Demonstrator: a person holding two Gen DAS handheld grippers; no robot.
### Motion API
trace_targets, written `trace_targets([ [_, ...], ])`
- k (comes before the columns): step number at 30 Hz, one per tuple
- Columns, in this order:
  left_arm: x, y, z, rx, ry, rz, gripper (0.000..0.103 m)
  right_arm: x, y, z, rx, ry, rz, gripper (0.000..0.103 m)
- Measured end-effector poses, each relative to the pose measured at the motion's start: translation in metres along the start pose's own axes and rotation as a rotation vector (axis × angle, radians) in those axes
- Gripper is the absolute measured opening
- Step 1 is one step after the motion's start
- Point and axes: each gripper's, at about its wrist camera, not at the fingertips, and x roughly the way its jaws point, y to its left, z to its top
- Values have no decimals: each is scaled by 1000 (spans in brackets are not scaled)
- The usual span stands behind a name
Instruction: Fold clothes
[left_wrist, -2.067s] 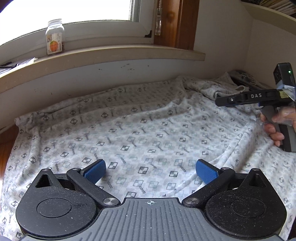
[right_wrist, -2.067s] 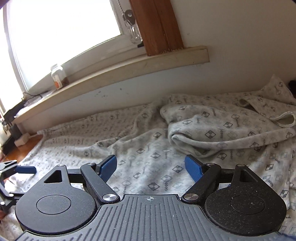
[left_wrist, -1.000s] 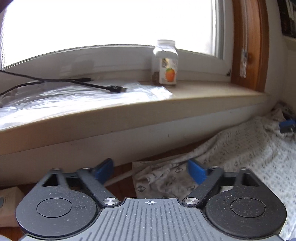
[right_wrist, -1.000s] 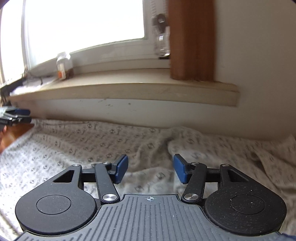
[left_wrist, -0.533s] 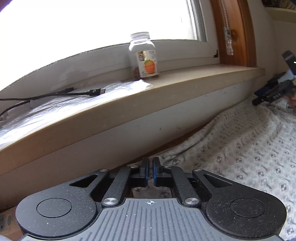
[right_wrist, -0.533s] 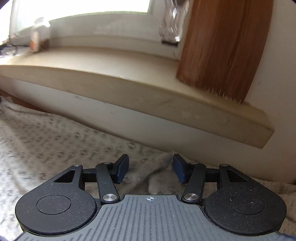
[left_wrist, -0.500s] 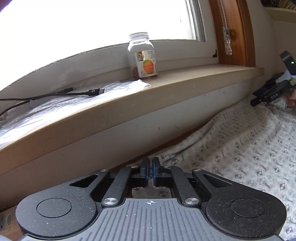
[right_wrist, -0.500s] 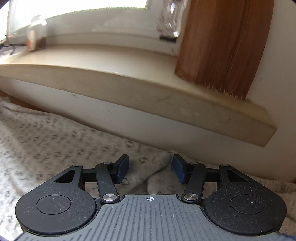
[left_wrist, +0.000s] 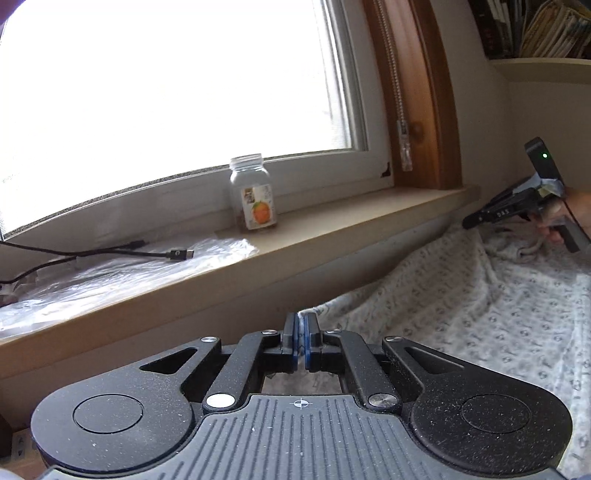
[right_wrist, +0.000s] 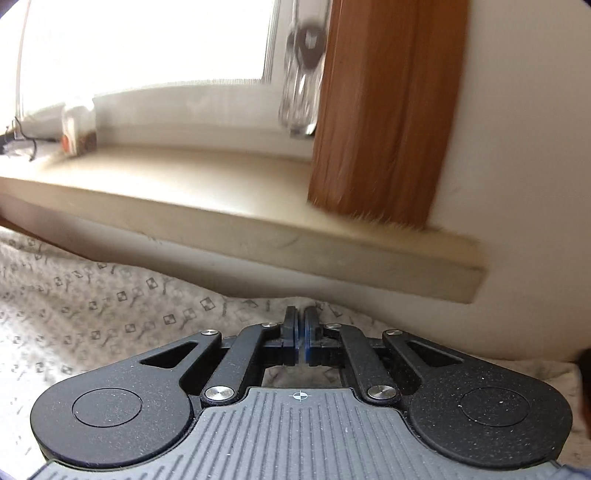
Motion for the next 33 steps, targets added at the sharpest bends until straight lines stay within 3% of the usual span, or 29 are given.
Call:
trace_targets([
  [3,-16,-13,-9,4,20,-32,3,-28,-1,-10,-11,-14,-2,3],
  [7,-26,-27,-30,7,109,-71,7,-47,-2,-39,-39,93,38,4],
  [9,-30,-28,-34,11,128,-63,15,-59,-5,-47,-36,86,31,9],
  [10,-32,-26,-35,8,130,-54,20,-63,-8,-48,-23,74,34,17],
  [11,-35,-24,-33,0,127,-43,33,-68,-11,-50,-10,62,37,32],
  [12,-37,-20,-31,-9,120,-32,44,-72,-14,-51,4,50,41,40],
  [13,-40,-17,-28,-20,109,-22,47,-77,-17,-52,17,38,44,49],
  [18,-35,-1,-17,-102,102,-11,54,-63,-5,-32,38,2,72,53],
  [23,-15,-9,-22,-99,141,-23,54,-15,11,-12,59,25,38,59],
  [25,-9,-16,-23,-78,141,-38,46,-1,8,-5,77,36,7,61],
  [26,-6,-19,-23,-72,144,-55,33,7,3,-2,96,43,-3,64],
  [27,-3,-21,-23,-66,151,-69,28,14,-2,0,118,52,-7,65],
  [31,13,-28,-24,-52,193,-94,28,38,-19,6,138,101,1,68],
  [33,21,-28,-25,-49,221,-118,41,45,-27,4,129,136,10,68],
])
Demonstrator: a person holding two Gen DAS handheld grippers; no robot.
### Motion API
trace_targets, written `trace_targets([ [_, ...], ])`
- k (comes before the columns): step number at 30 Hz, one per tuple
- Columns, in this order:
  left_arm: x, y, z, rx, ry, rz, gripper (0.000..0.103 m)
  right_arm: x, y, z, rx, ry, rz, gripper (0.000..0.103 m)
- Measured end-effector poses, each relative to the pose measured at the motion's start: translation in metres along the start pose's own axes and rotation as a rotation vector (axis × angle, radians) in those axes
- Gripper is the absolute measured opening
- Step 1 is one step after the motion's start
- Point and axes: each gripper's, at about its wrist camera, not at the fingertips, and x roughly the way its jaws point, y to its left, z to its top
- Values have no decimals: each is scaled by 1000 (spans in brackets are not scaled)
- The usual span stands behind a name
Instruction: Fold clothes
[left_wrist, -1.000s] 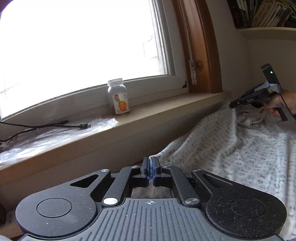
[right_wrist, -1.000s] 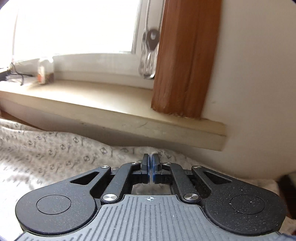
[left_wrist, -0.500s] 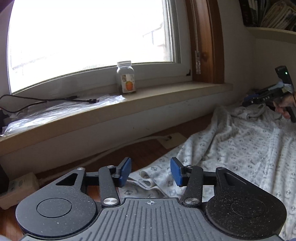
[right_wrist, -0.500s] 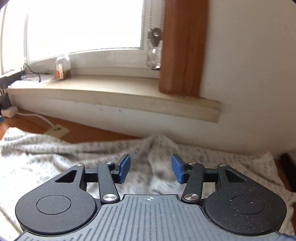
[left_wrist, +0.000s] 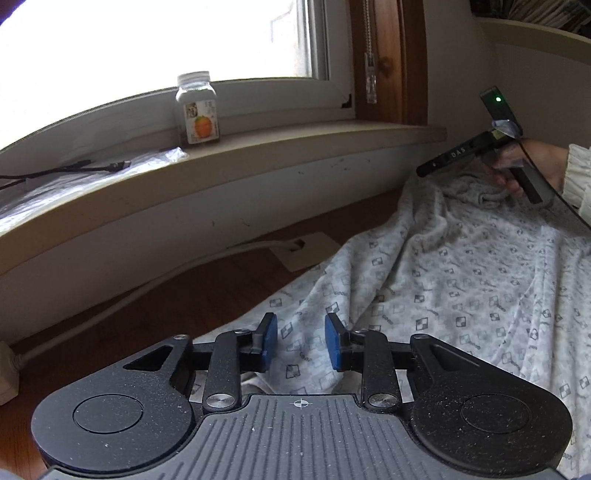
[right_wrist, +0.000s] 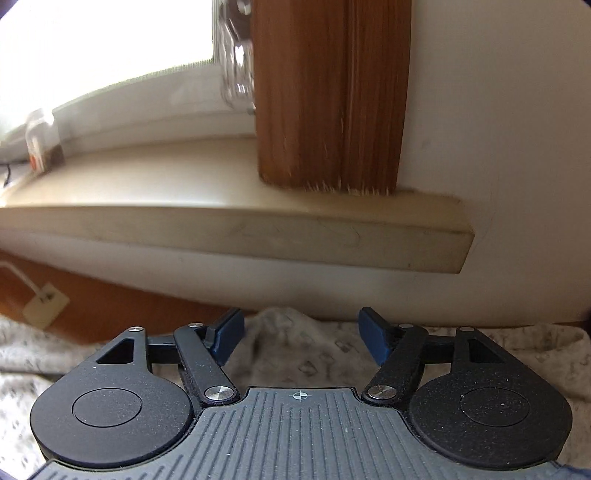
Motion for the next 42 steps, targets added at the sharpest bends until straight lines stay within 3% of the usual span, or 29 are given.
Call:
trace_targets([
  [5,8,2,2,9,27,-9,44,7,-16,-8,-50,72,71,67],
  [11,8,1,1,19,40,-36,23,3,-29,-11,-154,91,97,67],
  [16,13,3,4,4,46,-44,28,5,-21,-5,-231,69,134,68],
  [17,14,4,5,-5,49,-51,35,7,-19,-3,-231,67,150,68],
  [21,18,5,7,-6,54,-55,35,18,-15,-3,-200,88,209,66],
  [22,19,5,7,-2,54,-55,34,21,-16,-4,-189,96,217,62],
  [23,18,6,8,0,48,-48,24,21,-17,-4,-183,95,222,46],
  [24,16,7,9,1,33,-33,1,18,-19,-5,-183,79,222,36],
  [25,13,9,10,2,18,-19,1,15,-20,-6,-184,63,223,23],
  [27,8,12,14,4,-16,14,1,5,-21,-6,-194,24,191,14],
  [36,-17,42,54,53,-184,203,1,-48,-6,-9,-242,-144,58,13],
  [42,-15,31,72,156,-235,276,1,-56,12,-12,-258,-172,-44,12],
])
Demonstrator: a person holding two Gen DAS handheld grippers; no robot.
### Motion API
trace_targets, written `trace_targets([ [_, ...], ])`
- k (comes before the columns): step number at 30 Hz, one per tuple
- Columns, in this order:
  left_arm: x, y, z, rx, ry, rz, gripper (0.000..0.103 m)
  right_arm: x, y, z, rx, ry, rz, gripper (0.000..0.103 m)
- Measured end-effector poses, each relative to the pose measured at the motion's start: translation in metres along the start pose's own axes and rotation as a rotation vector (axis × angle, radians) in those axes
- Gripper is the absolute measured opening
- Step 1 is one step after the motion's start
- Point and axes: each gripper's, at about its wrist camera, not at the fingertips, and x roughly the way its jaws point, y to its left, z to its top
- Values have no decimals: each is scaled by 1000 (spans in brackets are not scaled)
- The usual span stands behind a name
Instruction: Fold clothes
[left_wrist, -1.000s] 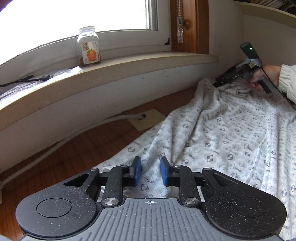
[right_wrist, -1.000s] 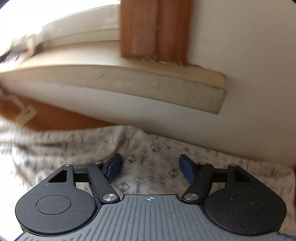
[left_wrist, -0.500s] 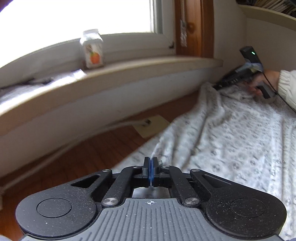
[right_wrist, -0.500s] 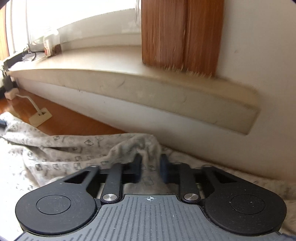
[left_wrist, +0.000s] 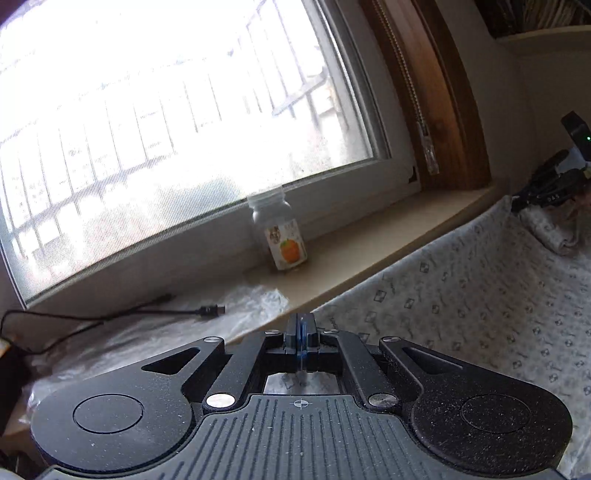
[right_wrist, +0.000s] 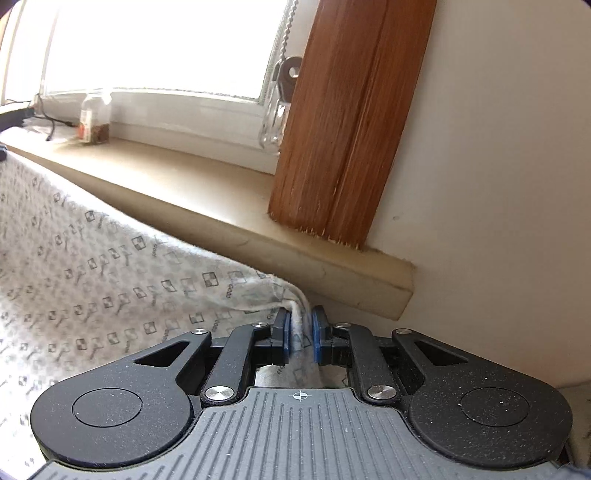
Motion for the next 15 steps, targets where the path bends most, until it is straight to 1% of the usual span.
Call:
trace_targets([
  [3,-4,-2,10,15,-54,12,1,-4,9,1,-22,-5,-42,12],
  [6,-11,-9,12,31,-60,-25,1,-14,-1,-5,4,-15,-48,12],
  [10,-27,-25,-1,62,-53,-57,1,-31,-5,-14,40,-49,-57,12],
  [13,-50,-34,-16,49,-53,-82,1,-55,-1,-27,64,-72,-45,12],
  [15,-67,-42,-30,51,-49,-98,1,-77,0,-42,79,-84,-26,12],
])
